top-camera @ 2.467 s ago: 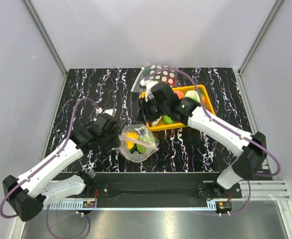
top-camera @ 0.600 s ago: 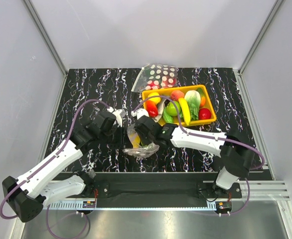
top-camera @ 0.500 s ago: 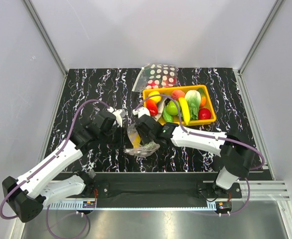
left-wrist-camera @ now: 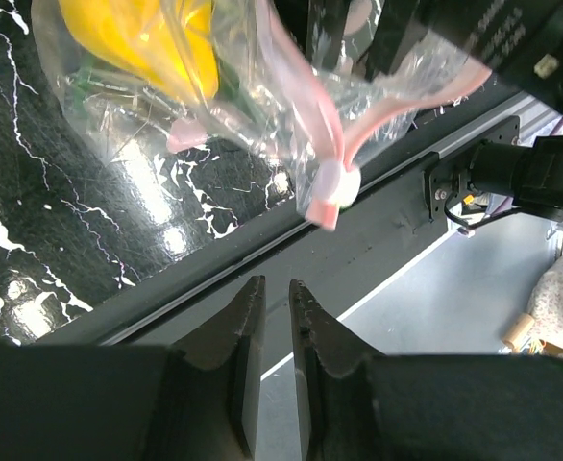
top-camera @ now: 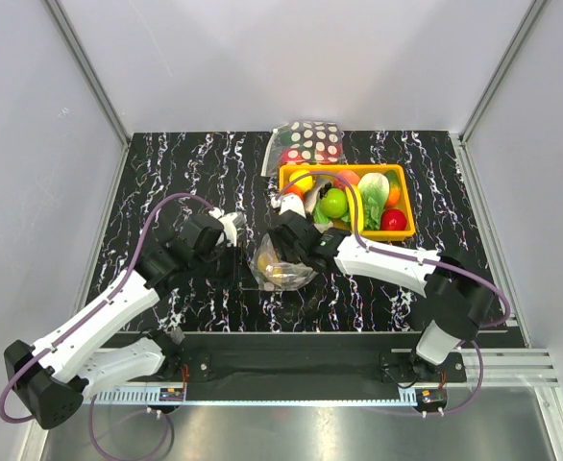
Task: Open the zip-top bag and remove the fake food
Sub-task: Pick up the fake vegetable from the zipper food storage bag.
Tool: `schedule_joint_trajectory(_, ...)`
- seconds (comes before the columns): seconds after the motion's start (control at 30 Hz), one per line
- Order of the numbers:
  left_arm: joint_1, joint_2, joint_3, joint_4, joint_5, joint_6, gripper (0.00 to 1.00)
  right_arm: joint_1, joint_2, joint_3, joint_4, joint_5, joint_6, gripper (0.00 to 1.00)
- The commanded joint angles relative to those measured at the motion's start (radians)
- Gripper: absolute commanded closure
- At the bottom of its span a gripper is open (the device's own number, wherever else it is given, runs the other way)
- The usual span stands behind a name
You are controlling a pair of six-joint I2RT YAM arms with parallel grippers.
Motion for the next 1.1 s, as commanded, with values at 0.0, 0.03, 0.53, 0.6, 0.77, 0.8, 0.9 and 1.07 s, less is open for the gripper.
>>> schedule_joint_trajectory(0.0, 0.001, -0.013, 0.025, 0.017, 0.037, 0.021, 0.80, -0.023, 0.020, -0.027, -0.045, 0.086, -0.003, 0.31)
schedule_joint_trajectory(0.03, 0.001, -0.015, 0.025, 0.017, 0.036, 0.022, 0.80, -0.024, 0.016, -0.029, -0.045, 0.091, -0.004, 0.30)
schedule_joint_trajectory(0.53, 0.001, 0.040, 0.004, 0.104, -0.095, 0.037, 0.41, -0.058, 0.025, -0.070, -0.045, 0.123, 0.005, 0.24)
schedule_joint_trajectory(0.6, 0.001, 0.076, -0.004, 0.141, -0.107, 0.039, 0.37, -0.063, 0.031, -0.070, -0.045, 0.112, 0.011, 0.23)
schedule_joint_trajectory(0.77, 0.001, 0.142, -0.021, 0.226, -0.147, 0.037, 0.30, -0.081, 0.047, -0.078, -0.042, 0.079, 0.023, 0.23)
schedule_joint_trajectory(0.8, 0.002, 0.168, -0.029, 0.250, -0.159, 0.045, 0.29, -0.084, 0.048, -0.081, -0.042, 0.074, 0.028, 0.23)
schedule_joint_trajectory(0.9, 0.001, 0.243, -0.032, 0.288, -0.176, 0.060, 0.28, -0.098, 0.057, -0.093, -0.044, 0.043, 0.045, 0.24)
schedule_joint_trajectory(1.07, 0.001, 0.329, -0.047, 0.361, -0.185, 0.070, 0.28, -0.099, 0.065, -0.114, -0.045, 0.016, 0.053, 0.27)
